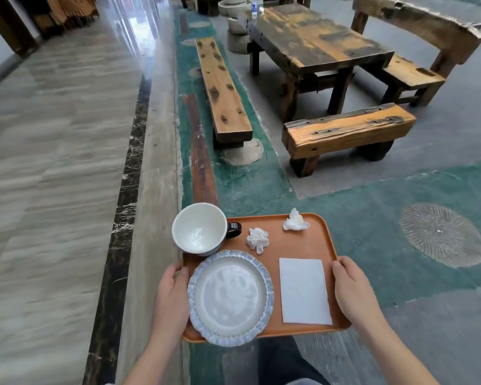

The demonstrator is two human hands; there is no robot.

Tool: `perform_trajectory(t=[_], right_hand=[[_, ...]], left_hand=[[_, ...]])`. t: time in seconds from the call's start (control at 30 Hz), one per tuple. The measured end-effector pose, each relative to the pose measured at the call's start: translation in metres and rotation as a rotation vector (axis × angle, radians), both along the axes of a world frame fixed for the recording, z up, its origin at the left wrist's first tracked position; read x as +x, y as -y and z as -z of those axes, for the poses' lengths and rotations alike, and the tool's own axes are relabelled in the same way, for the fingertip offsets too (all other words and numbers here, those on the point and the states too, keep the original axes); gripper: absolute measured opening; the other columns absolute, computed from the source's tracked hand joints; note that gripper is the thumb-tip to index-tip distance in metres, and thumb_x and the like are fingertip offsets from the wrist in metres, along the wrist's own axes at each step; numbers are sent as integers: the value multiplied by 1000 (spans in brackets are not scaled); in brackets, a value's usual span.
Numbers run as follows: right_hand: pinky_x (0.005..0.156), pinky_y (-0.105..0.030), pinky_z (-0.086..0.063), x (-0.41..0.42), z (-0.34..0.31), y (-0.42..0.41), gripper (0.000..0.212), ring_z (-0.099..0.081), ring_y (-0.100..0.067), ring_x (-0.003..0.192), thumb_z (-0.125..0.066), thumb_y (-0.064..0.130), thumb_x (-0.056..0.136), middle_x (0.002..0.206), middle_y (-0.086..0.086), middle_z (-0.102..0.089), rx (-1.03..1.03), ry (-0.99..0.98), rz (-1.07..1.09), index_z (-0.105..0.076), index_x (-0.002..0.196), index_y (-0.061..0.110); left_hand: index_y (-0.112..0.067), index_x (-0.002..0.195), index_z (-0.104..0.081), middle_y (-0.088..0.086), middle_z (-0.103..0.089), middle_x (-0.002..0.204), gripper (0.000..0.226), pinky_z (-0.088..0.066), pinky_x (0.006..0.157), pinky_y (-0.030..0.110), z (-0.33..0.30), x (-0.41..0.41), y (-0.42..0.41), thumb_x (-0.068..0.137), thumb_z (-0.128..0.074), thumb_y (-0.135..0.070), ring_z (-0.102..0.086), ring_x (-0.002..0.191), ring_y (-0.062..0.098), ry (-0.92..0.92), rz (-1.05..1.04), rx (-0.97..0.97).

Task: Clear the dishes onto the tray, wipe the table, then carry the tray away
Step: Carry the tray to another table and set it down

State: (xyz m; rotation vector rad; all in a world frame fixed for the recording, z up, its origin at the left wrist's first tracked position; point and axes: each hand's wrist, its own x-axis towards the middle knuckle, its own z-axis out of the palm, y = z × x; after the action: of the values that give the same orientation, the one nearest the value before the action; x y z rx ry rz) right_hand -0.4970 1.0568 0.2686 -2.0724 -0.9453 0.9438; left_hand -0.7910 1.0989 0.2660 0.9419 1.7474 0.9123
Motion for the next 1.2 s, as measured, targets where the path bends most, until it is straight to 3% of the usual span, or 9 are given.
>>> perform_trajectory(t=[0.13,0.33,0.5,0.63,0.73,0.83,0.93,1.07,1.2], right_hand=[[61,-28,-36,37,4,-83,29,-56,-17,80,-34,22,105,89,-6,-63,6,-6,10,-56,92,10],[63,-20,-36,95,-5,-193,34,-55,-9,77,-35,19,105,84,2,-63,28,15,-2,-61,87,7],[64,-35,-36,125,-4,-264,34,-52,-14,72,-35,18,105,78,0,-60,22,51,17,-56,84,1],[61,-18,-35,141,-1,-317,34,-50,-4,71,-35,17,105,82,-3,-61,-8,53,1,-60,93,-2],[60,-16,-32,148,1,-360,31,-49,-2,71,-34,17,105,81,3,-58,-33,43,13,-59,93,3],[60,-17,-33,153,5,-407,30,-49,-3,71,-35,19,105,79,6,-55,-34,34,30,-58,93,5],[59,-25,-38,155,6,-461,28,-56,-8,74,-42,33,103,86,1,-64,-42,-31,23,-58,90,13],[63,-24,-44,150,-1,-548,28,-63,-7,86,-61,46,92,99,8,-67,-72,-99,33,-59,107,23],[63,-21,-47,146,-9,-627,39,-63,-5,91,-70,43,87,108,11,-65,-73,-82,62,-53,117,25]], left_hand=[[-34,121,-58,-10,-68,112,22,-50,98,49,-2,37,-84,104,-44,-37,-64,108,17,-22,0,-8],[-25,125,-57,-5,-67,112,25,-49,85,40,-8,95,-189,106,-43,-32,-63,103,14,-18,-36,6],[-21,117,-63,1,-70,107,23,-49,74,35,-2,125,-254,105,-46,-29,-66,102,20,-9,-27,-2],[-24,112,-65,0,-72,104,22,-50,74,35,2,139,-307,104,-46,-31,-68,101,21,-6,-16,-27],[-21,111,-65,-1,-72,100,21,-49,70,32,3,150,-354,106,-45,-27,-67,96,17,7,-15,-37],[-20,112,-65,0,-72,102,22,-50,73,34,8,157,-410,106,-45,-27,-67,99,20,13,7,-30],[-19,112,-66,1,-72,102,22,-52,75,35,14,161,-474,106,-45,-25,-68,96,19,19,34,-16],[-19,120,-64,-1,-70,109,24,-53,90,44,15,159,-575,105,-46,-26,-66,103,21,13,58,-13],[-21,124,-62,-2,-69,112,26,-52,95,48,6,155,-664,105,-45,-29,-65,105,21,16,98,-14]])
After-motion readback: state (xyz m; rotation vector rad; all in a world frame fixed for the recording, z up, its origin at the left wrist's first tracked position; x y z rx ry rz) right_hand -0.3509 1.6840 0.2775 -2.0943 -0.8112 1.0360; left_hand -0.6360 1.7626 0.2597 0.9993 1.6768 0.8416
